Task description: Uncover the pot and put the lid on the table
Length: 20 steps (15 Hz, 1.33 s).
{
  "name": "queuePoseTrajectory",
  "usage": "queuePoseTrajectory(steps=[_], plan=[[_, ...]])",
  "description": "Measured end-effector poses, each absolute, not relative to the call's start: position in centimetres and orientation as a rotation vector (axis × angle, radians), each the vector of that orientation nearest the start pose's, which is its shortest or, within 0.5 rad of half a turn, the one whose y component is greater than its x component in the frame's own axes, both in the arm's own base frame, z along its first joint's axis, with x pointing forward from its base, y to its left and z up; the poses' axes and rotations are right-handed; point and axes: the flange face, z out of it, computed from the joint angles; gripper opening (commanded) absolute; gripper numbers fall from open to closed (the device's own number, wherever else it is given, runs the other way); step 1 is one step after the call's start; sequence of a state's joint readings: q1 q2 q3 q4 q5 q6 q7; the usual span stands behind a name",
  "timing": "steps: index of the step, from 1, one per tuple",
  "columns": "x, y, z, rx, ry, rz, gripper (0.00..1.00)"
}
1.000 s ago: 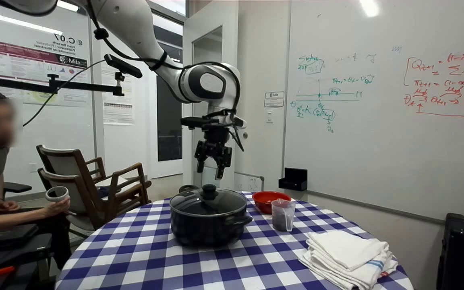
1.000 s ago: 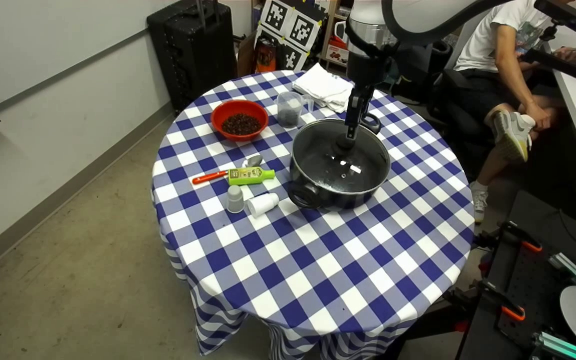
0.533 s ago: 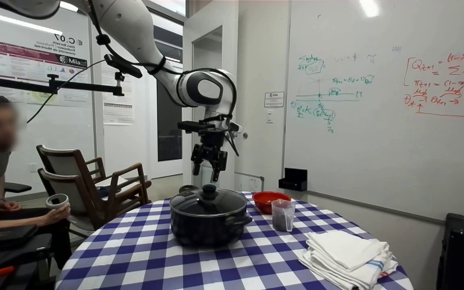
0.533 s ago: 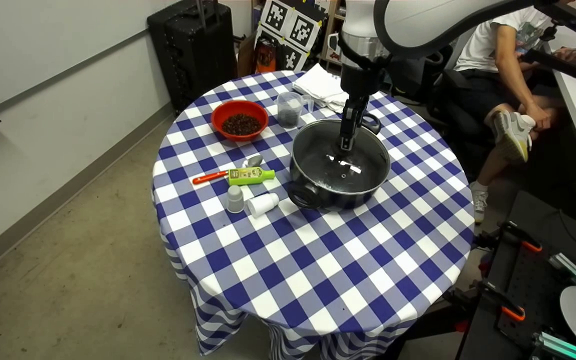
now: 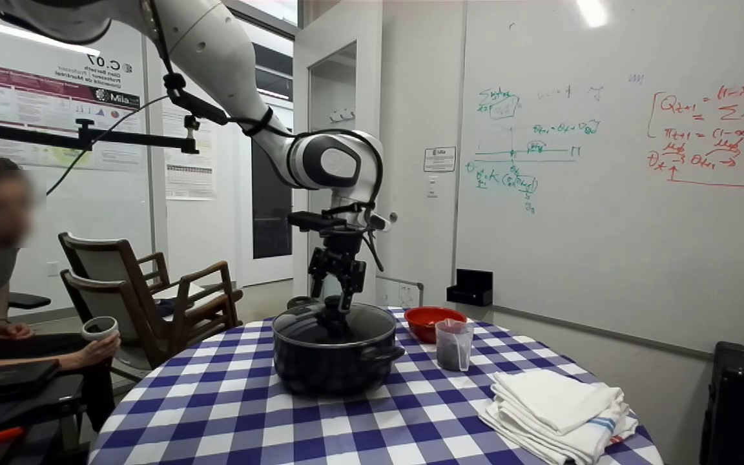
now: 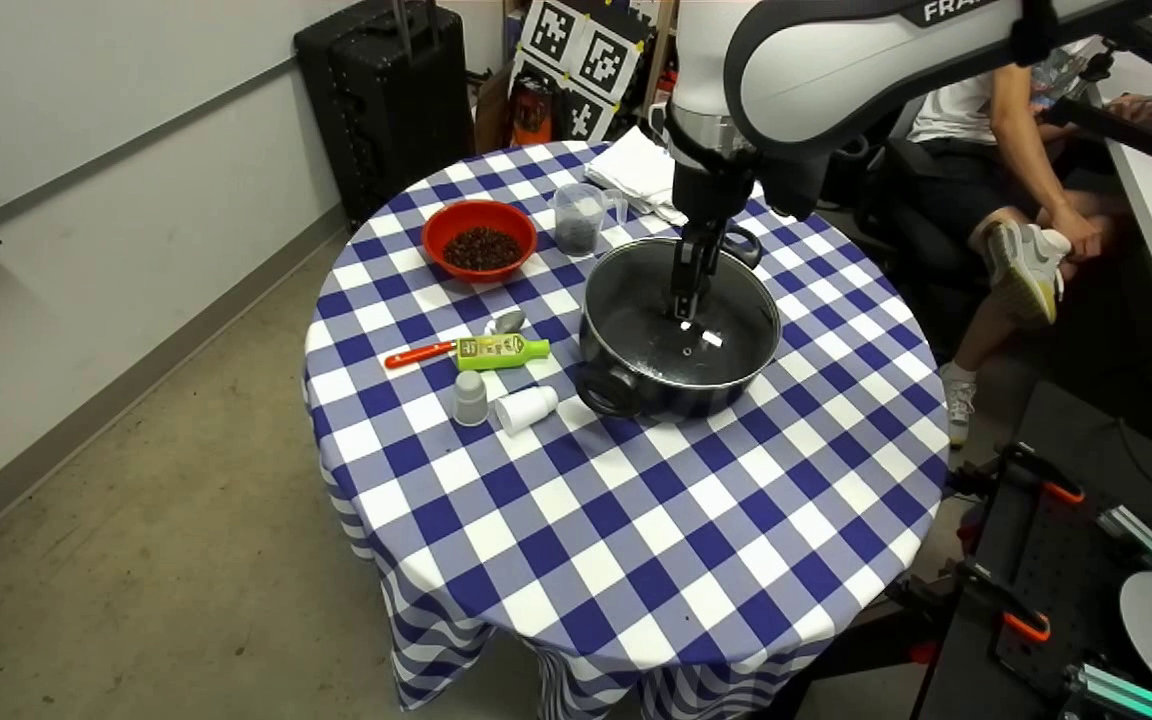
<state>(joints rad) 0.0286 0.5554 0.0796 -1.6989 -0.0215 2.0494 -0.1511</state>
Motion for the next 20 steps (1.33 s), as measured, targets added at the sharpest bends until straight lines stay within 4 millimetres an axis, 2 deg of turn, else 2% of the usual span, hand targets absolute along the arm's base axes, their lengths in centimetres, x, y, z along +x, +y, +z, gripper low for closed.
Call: queuePoseTrajectory(steps=[2, 5, 7, 11, 16, 18, 20], plan=[[65.0, 6.2, 25.3, -3.072, -0.399, 0.314, 0.68], [65.4, 5.9, 25.4, -3.078, -0.396, 0.302, 0.43], [65.7, 5.5, 26.0, -3.083, -0.388, 0.289, 0.33], [66.1, 5.9, 26.7, -3.093, -0.367, 0.268, 0.25], [66.1, 5.1, 27.0, -3.097, -0.348, 0.255, 0.25], [65.8, 4.0, 28.5, -3.104, -0.326, 0.226, 0.25], [65.0, 2.2, 31.1, -3.113, -0.312, 0.186, 0.25]])
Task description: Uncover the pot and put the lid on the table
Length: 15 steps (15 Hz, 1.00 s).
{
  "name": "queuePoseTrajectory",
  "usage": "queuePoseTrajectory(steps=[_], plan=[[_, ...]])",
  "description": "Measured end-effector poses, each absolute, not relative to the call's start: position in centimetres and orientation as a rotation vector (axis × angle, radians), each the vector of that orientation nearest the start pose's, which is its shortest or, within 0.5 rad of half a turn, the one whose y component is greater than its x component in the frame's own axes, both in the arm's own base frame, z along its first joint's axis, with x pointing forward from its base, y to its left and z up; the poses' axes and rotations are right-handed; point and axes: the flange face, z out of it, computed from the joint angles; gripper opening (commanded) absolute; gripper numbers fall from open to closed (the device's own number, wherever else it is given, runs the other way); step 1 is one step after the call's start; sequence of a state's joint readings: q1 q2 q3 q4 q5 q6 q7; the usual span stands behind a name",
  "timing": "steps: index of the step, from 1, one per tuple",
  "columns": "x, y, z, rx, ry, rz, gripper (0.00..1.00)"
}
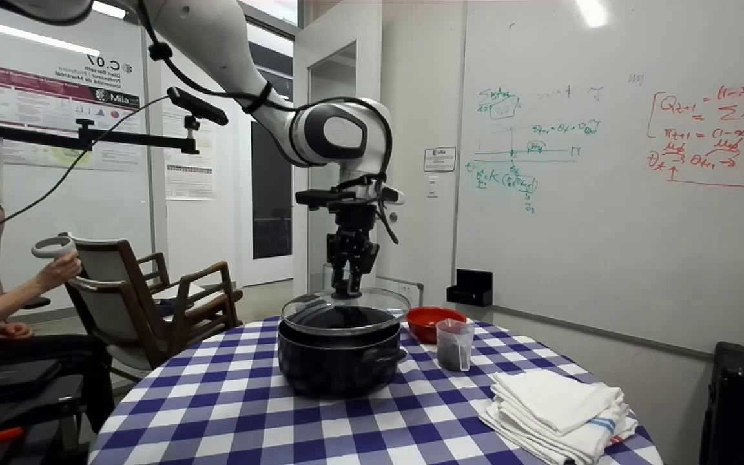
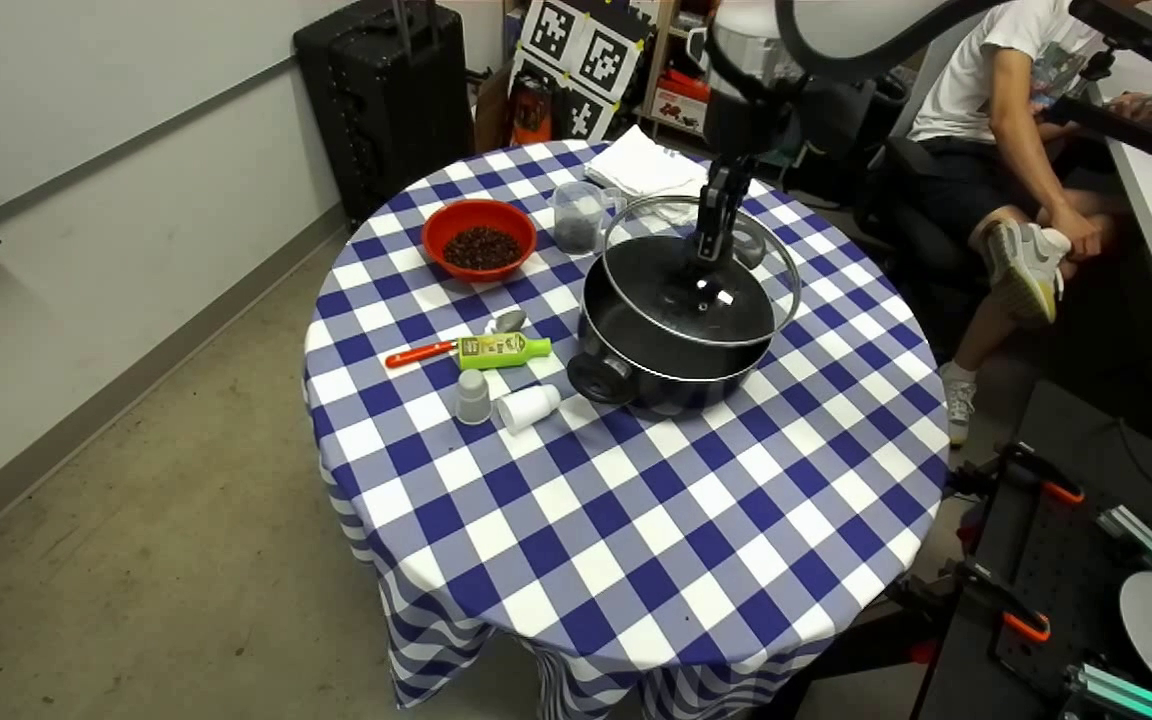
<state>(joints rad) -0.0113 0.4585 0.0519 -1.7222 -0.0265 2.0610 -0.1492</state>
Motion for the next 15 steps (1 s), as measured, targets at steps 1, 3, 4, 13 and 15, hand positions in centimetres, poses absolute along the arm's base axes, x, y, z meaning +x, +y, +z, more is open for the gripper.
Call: queuePoseTrajectory(steps=[1, 3, 4, 13, 15], plan=[[64.3, 1.3, 32.8, -3.121, -0.316, 0.165, 0.25], [62.5, -0.5, 35.9, -3.141, -0.331, 0.128, 0.25], [61.4, -1.3, 37.3, -3.156, -0.327, 0.117, 0.25], [46.9, -11.1, 35.5, -3.125, 0.020, 0.378, 0.25], [44.8, -12.1, 32.9, -3.102, 0.097, 0.421, 0.25]])
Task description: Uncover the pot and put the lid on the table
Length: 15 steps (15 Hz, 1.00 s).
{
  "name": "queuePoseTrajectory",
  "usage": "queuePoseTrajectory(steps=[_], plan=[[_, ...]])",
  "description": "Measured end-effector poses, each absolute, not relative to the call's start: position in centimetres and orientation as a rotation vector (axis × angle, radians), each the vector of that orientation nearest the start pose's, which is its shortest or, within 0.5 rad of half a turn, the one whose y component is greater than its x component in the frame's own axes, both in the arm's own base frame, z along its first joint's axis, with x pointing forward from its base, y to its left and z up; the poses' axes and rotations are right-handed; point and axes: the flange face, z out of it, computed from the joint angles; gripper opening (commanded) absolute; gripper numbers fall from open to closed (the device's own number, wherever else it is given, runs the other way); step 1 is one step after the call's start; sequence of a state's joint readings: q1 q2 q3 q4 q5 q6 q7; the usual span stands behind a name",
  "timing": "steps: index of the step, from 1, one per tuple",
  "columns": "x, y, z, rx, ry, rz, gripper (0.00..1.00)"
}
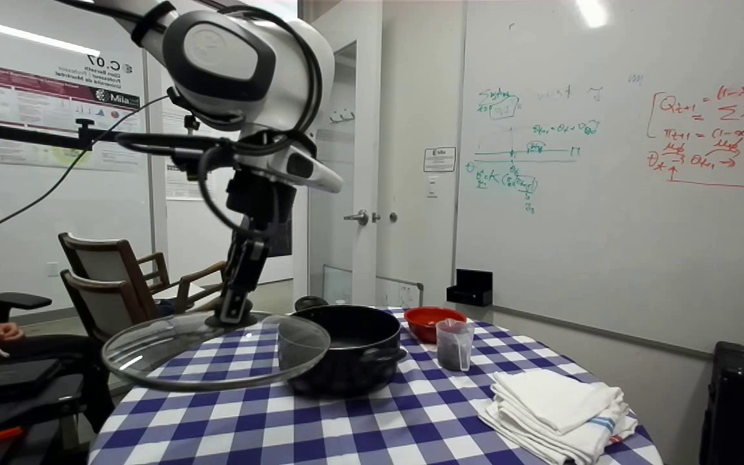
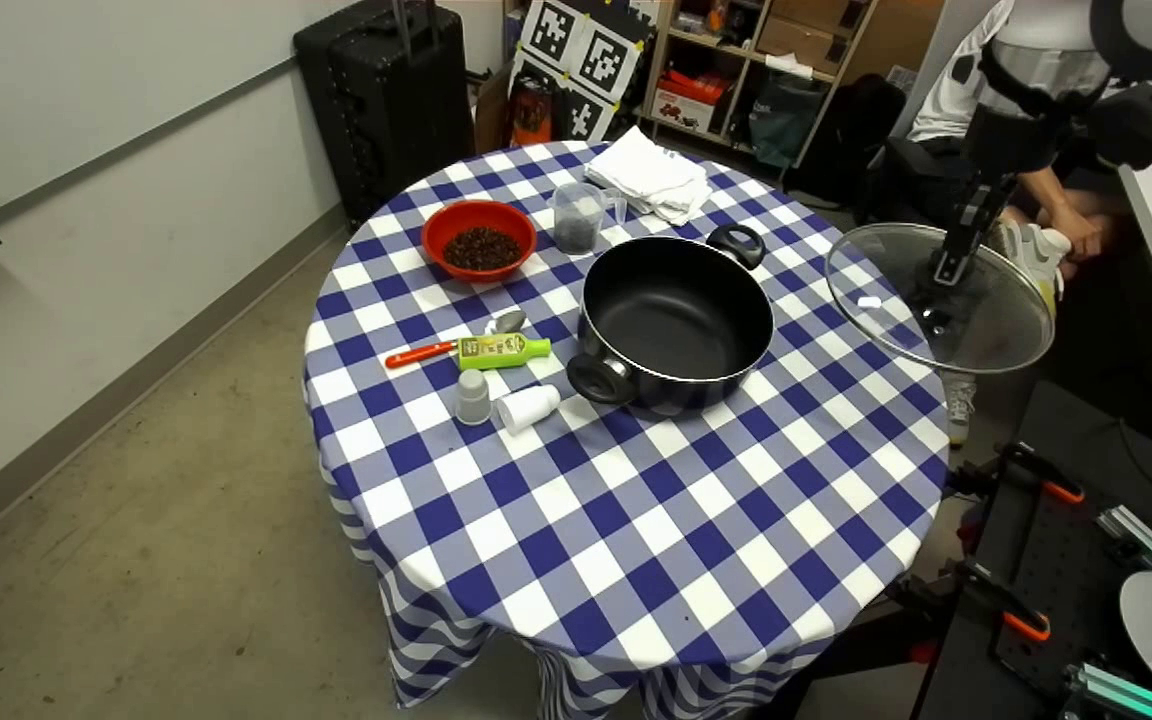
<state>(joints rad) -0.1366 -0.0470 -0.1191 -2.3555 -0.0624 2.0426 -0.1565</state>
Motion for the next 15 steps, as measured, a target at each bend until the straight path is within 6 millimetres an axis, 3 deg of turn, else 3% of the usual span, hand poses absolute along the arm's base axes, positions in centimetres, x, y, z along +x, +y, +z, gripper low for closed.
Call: queuePoseTrajectory(steps=[5, 15], plan=[[42.3, -12.6, 28.0, -3.047, 0.295, 0.430, 0.25], [42.7, -14.7, 20.7, -2.940, 0.601, 0.307, 0.25]])
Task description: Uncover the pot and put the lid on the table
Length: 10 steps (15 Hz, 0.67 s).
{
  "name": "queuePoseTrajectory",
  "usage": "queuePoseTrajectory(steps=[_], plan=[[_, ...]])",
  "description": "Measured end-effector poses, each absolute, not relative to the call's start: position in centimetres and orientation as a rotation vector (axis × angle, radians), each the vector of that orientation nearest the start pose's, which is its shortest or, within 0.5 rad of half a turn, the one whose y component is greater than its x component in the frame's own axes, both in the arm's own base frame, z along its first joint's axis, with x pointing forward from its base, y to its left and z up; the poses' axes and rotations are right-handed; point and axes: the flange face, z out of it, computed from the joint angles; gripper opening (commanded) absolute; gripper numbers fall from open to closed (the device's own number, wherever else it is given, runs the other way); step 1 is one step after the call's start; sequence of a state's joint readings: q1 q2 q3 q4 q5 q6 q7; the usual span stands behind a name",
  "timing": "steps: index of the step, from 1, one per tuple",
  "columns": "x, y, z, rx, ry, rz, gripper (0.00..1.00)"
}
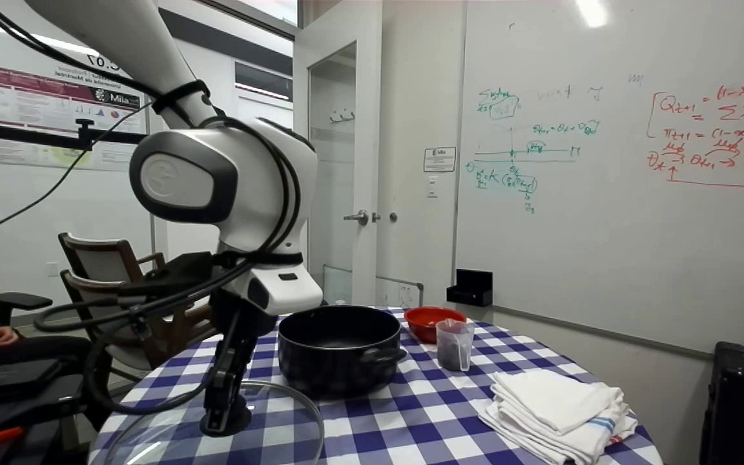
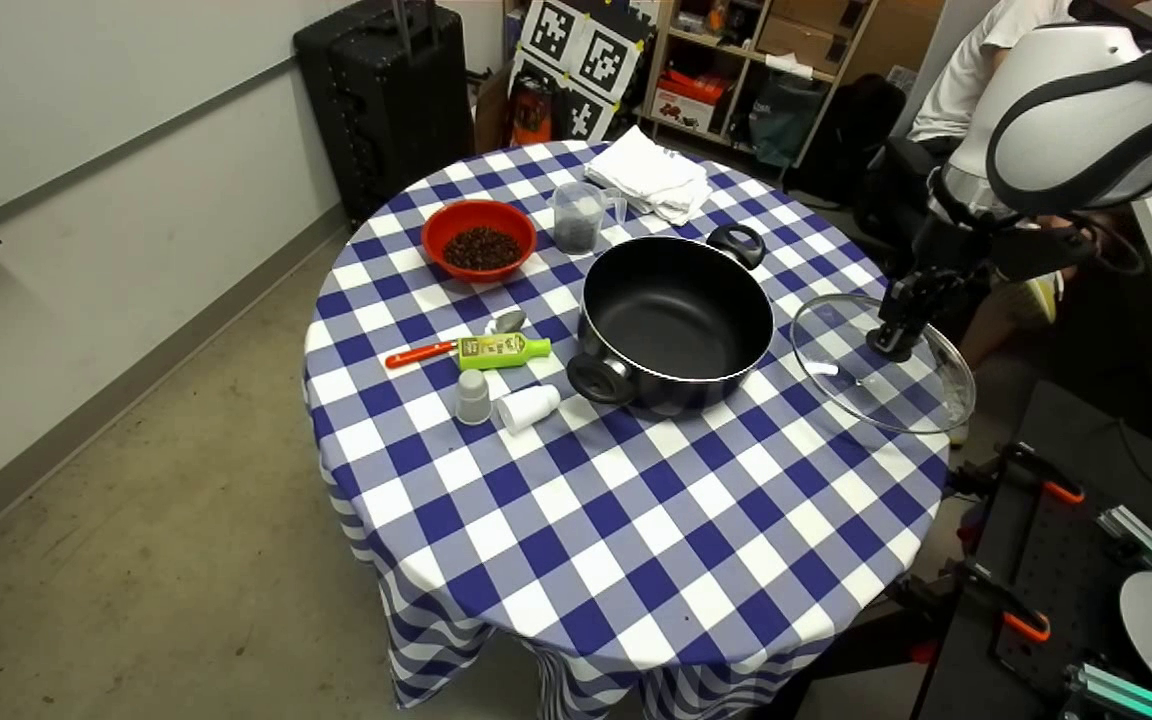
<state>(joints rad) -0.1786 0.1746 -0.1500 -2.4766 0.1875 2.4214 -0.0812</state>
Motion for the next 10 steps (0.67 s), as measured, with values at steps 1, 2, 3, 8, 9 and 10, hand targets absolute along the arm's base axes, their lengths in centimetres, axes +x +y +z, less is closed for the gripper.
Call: queuePoseTrajectory(steps=[1, 2, 3, 8, 9, 10], plan=[[42.8, -14.8, 20.2, -2.934, 0.621, 0.299, 0.25], [43.0, -14.9, 19.8, -2.931, 0.635, 0.289, 0.25], [43.2, -15.0, 19.4, -2.930, 0.646, 0.279, 0.25], [44.5, -15.3, 18.8, -2.939, 0.671, 0.210, 0.25], [44.7, -15.4, 18.7, -2.942, 0.673, 0.203, 0.25], [44.9, -15.6, 18.6, -2.944, 0.676, 0.200, 0.25]])
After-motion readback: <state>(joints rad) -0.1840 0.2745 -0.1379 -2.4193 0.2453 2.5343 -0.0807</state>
